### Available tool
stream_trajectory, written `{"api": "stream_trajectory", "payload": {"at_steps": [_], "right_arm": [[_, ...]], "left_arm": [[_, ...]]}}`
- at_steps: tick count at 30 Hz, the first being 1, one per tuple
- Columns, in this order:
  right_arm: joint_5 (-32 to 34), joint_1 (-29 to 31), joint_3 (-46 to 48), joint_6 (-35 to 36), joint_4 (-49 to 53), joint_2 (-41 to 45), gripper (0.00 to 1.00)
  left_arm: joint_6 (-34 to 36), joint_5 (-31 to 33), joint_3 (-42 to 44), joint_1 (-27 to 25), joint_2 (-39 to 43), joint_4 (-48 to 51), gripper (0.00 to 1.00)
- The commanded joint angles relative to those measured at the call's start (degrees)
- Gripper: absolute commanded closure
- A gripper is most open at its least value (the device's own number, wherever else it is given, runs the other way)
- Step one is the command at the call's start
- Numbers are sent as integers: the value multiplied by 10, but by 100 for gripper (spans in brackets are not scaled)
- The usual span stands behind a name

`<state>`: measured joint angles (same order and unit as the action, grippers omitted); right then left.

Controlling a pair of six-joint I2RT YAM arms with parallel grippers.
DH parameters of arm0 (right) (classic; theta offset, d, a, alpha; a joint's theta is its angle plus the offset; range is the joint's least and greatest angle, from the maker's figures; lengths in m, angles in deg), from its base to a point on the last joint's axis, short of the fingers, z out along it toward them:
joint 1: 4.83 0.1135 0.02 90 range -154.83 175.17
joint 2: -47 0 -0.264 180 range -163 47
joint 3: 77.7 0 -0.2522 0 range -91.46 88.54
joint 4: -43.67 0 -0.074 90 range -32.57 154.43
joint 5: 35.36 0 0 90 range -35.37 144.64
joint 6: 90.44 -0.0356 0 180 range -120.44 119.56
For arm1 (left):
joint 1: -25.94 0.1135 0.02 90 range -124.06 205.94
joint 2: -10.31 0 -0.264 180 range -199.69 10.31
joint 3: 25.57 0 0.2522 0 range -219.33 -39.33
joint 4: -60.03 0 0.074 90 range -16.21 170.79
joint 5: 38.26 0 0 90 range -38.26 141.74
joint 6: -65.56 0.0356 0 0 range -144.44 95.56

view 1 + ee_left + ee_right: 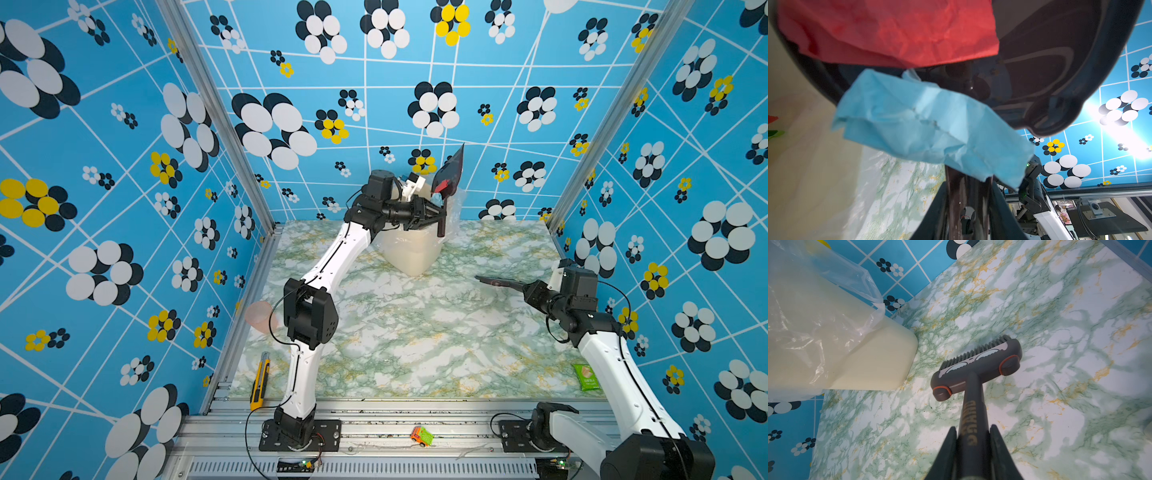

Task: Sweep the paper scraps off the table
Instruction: 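Tip the dustpan upright over the bin to dump the scraps with the left gripper, then lower the empty dustpan from the bin with left gripper while right brush approaches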

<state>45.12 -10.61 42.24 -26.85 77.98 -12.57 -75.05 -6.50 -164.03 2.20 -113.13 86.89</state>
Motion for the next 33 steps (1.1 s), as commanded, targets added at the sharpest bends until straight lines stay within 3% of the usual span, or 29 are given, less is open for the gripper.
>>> {"api": "stream_trajectory", "payload": {"at_steps": [1,7,25,33], "right_arm": [[5,-3,7,-2,-8,14,100],[5,-3,4,-1,-5,13,100],[16,-3,-9,4,12,18,100],[20,-3,-16,5,22,21,100]], "left_arm": [[-48,-22,28,9,51,-101,100],[-135,-42,69,15,63,-221,100],[-303,-78,95,18,49,-435,100],[-303,-87,102,23,58,-439,100]]}}
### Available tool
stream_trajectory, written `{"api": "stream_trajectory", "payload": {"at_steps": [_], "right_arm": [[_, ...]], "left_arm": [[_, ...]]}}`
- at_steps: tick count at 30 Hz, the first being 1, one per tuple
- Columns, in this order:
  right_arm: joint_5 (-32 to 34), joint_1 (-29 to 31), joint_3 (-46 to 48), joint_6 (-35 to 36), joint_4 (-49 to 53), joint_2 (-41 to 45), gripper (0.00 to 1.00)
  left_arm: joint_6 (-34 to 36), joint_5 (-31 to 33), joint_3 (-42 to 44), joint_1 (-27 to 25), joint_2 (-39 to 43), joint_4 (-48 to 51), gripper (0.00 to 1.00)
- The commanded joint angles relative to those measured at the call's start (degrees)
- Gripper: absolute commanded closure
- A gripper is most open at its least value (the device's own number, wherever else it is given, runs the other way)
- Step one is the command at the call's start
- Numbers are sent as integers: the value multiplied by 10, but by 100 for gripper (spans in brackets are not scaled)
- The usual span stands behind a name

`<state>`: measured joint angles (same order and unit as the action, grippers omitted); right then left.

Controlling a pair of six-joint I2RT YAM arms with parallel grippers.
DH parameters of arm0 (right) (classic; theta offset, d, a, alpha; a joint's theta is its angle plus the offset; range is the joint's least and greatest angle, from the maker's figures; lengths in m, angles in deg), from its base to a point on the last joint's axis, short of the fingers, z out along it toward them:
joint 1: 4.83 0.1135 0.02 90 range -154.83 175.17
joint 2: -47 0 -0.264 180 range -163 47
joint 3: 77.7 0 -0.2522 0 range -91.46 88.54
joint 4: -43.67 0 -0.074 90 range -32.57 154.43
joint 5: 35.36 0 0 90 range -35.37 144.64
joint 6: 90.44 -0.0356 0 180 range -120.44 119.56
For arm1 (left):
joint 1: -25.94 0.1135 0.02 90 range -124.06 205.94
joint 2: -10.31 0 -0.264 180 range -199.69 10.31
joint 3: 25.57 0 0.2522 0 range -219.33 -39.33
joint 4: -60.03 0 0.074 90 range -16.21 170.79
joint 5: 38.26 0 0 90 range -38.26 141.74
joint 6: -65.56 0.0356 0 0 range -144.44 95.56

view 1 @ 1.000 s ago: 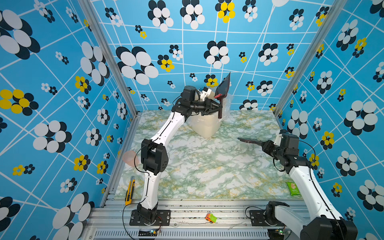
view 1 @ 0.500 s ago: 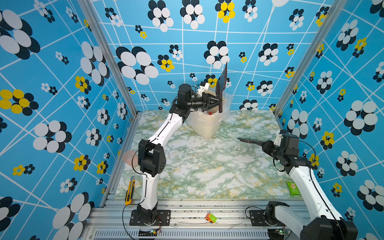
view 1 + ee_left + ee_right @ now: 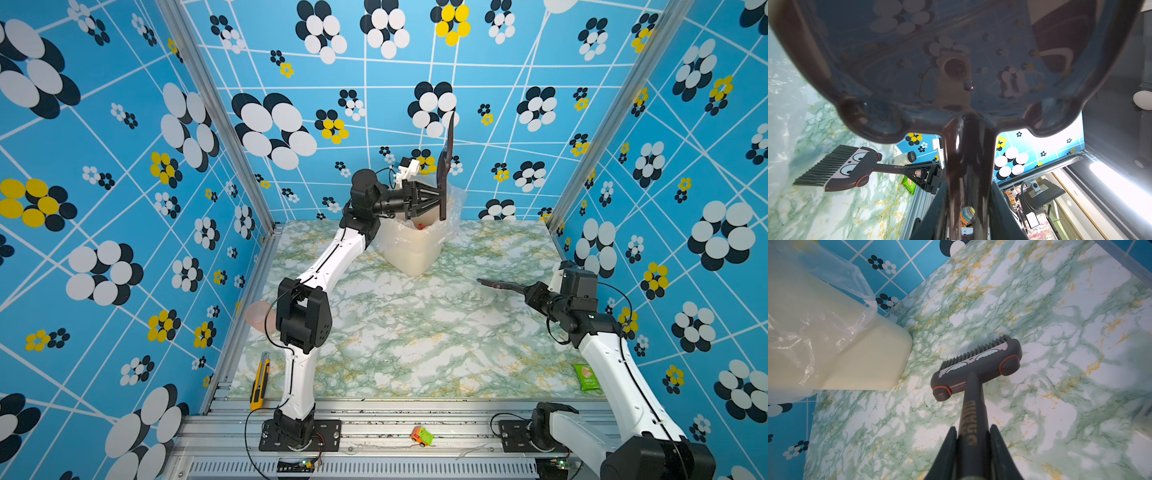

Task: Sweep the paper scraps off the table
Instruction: 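Lower the empty dustpan from the bin with left gripper while right brush approaches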

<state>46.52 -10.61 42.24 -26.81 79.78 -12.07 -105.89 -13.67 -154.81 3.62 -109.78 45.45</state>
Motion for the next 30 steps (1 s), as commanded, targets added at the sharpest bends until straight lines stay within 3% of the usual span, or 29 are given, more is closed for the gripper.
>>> {"api": "stream_trajectory", "payload": {"at_steps": [1,9,17,30], "right_arm": [[6,-3,-18,5,5,18,100],[10,-3,-47,19,29,25,100],[7,-3,-82,26,53,31,100],[-99,-3,-142,38,73,15,100]], "left_arm": [[25,-14,13,9,30,-4,100],[309,47,17,13,99,314,100],[531,205,22,9,159,558,100],[688,491,191,-21,304,655,100]]}}
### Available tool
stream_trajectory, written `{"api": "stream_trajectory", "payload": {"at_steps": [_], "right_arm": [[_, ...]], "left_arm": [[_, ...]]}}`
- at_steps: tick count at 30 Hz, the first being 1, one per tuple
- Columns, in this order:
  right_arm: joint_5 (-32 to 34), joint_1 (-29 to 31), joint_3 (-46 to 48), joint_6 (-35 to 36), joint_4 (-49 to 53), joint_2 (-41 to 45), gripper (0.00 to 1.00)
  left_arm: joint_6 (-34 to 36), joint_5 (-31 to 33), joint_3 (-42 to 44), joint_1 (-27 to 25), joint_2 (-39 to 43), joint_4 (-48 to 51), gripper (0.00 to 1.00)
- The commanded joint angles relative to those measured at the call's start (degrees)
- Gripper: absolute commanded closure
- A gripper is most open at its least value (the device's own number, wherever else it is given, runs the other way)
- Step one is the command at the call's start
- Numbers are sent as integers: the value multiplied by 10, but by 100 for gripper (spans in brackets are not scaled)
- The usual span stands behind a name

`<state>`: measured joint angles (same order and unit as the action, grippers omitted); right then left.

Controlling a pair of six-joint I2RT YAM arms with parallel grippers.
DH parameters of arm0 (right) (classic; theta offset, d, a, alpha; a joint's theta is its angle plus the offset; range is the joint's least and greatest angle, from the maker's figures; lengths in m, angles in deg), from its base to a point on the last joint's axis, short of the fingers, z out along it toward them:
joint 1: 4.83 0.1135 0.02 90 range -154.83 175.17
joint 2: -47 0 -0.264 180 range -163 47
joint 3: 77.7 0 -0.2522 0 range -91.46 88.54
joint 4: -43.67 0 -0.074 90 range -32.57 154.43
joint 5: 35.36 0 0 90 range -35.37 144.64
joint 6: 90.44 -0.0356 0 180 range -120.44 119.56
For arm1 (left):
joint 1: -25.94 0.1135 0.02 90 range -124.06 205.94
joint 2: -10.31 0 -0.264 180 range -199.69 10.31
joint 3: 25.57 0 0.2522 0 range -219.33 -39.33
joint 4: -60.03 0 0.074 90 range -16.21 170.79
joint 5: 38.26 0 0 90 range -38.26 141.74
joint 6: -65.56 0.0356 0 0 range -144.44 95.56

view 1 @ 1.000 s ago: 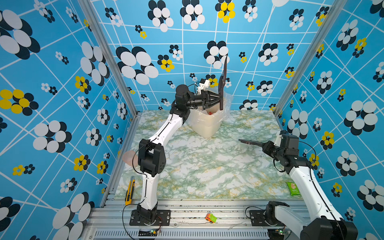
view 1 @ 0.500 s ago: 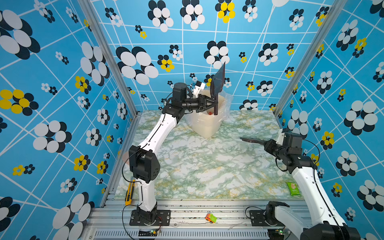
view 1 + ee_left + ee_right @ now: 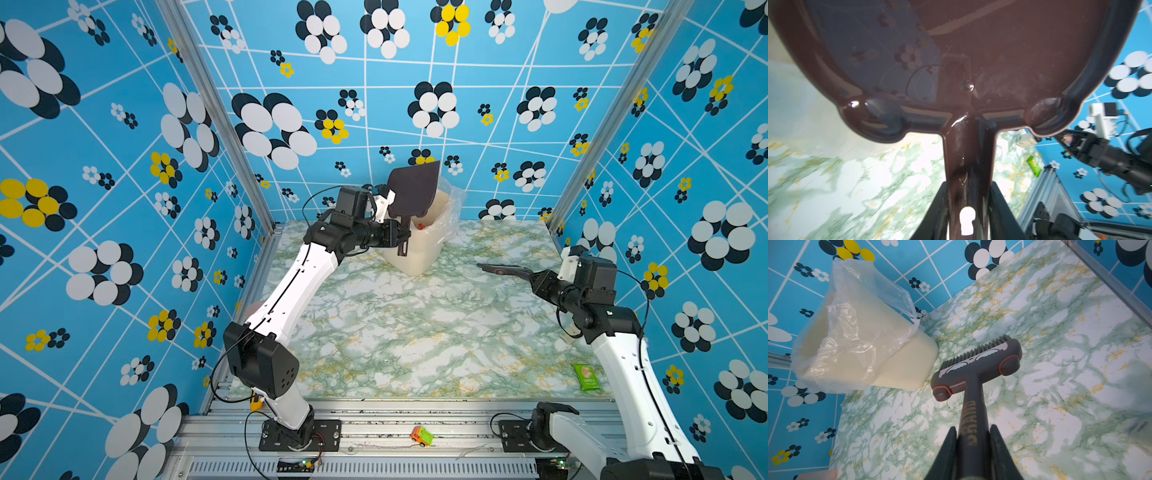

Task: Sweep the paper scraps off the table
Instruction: 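Lower the empty dustpan from the bin with left gripper while right brush approaches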

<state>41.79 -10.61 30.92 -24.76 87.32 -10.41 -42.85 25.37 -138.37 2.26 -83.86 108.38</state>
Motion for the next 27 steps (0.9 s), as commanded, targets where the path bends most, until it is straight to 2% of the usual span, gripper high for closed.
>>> {"api": "stream_trajectory", "payload": {"at_steps": [1,6,11,22,27], "right_arm": [[-68,-3,-33,22,-1,-3,100],[-124,-3,-52,38,12,-8,100],[-138,-3,-67,47,32,-12,100],[-186,-3,-53,65,63,-16,100],[-218,-1,-26,61,47,-10,100]], "left_arm": [[65,128,45,-11,59,30,100],[102,213,131,-30,122,42,100],[138,261,186,-69,155,75,100],[68,251,352,-92,246,55,100],[45,232,391,-93,247,55,100]]}}
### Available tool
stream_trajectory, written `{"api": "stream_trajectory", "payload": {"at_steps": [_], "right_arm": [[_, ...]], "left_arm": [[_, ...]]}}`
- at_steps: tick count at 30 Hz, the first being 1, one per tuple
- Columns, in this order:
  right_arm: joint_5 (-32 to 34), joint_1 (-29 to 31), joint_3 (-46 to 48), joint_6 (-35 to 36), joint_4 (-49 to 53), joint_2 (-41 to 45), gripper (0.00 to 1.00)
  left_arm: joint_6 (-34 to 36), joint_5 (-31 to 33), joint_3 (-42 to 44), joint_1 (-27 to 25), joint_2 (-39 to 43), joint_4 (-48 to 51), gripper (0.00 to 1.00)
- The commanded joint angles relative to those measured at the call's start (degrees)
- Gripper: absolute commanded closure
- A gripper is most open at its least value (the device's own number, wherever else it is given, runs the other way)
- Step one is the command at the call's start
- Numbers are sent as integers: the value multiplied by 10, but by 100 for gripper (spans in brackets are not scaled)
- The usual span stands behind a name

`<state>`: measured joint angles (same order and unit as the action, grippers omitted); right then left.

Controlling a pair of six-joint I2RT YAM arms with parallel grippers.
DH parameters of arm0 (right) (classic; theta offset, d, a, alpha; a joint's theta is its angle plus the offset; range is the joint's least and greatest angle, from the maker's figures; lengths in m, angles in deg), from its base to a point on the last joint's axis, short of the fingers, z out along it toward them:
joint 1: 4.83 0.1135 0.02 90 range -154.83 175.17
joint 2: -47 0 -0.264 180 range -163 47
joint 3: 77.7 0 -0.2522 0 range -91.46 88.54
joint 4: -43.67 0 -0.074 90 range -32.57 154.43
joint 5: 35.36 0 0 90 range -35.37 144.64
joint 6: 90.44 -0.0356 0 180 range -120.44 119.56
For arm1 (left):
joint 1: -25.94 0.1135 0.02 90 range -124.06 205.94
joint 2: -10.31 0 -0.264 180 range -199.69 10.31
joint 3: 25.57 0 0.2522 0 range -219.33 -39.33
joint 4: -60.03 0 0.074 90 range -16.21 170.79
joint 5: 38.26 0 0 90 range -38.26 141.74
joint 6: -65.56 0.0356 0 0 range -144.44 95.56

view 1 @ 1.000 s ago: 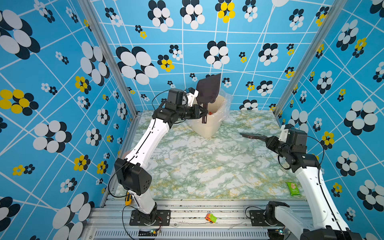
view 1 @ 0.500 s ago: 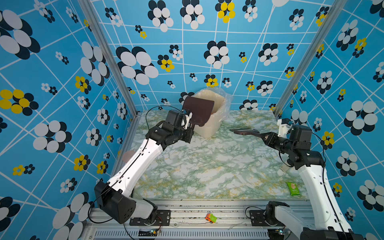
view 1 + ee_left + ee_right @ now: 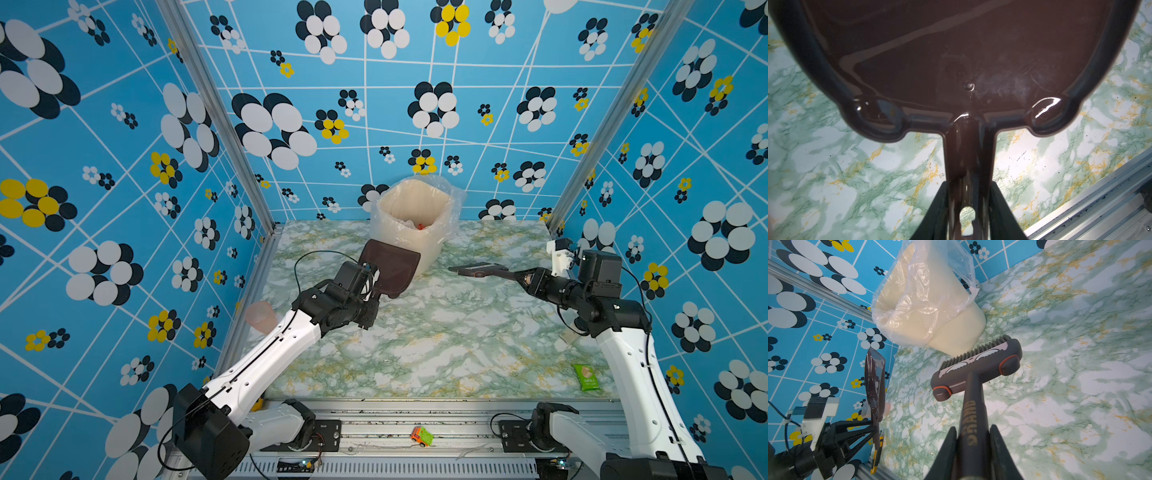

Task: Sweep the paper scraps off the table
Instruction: 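Lower the empty dustpan from the bin with left gripper while right brush approaches, then lay the dustpan and brush on the table with both grippers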

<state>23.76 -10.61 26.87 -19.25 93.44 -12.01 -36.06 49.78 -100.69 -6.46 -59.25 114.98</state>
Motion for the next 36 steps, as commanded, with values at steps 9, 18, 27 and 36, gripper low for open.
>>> {"api": "stream_trajectory", "payload": {"at_steps": [9,18,27,36], "right_arm": [[-53,48,75,0,-76,19,100],[-35,97,132,-21,-166,33,100],[7,119,137,25,-131,53,100],[67,210,188,20,-227,6,100]], "left_arm": [[-38,-51,43,-20,-79,-33,100],[-31,-64,52,-31,-158,-67,100],[-25,-63,35,-46,-252,-75,100],[-34,-49,13,-57,-275,-88,81]]}}
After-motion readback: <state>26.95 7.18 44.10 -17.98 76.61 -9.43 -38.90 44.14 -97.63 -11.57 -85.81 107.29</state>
